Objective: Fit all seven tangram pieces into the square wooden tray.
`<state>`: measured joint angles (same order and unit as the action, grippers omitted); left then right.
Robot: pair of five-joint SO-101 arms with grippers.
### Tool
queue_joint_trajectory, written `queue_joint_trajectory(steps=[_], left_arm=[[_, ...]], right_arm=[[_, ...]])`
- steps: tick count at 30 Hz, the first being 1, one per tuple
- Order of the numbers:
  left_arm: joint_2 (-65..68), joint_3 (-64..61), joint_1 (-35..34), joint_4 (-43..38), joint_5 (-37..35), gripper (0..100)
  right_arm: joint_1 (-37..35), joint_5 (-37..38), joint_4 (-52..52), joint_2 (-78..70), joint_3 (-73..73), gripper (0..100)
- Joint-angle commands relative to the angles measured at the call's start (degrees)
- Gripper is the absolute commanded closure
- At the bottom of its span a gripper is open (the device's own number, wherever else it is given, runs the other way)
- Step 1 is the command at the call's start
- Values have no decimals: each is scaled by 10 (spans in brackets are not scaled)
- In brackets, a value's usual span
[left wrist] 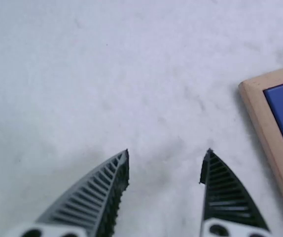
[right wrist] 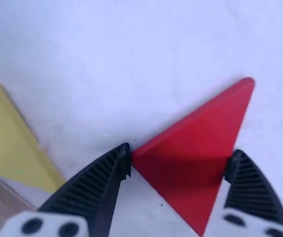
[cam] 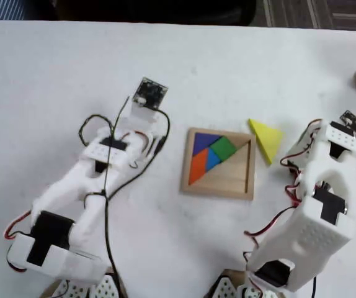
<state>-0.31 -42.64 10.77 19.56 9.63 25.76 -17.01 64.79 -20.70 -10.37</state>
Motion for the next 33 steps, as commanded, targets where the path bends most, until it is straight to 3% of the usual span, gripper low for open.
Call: queue_joint_trajectory(steps=[1,4,10,21,33], left_arm=[[-2,24,-7,-10,7,759],[-2,24,-7,-10,7,759],[-2,24,-7,-10,7,759],[-2,24,-7,-10,7,759],[-2,24,-7,-10,7,759]], right_arm=[[12,9,5,3,21,707],[12,10,3,3,21,734],[19,11,2,7,23,932],[26,35,15,15,24,929],[24,40,69,119,22,926]])
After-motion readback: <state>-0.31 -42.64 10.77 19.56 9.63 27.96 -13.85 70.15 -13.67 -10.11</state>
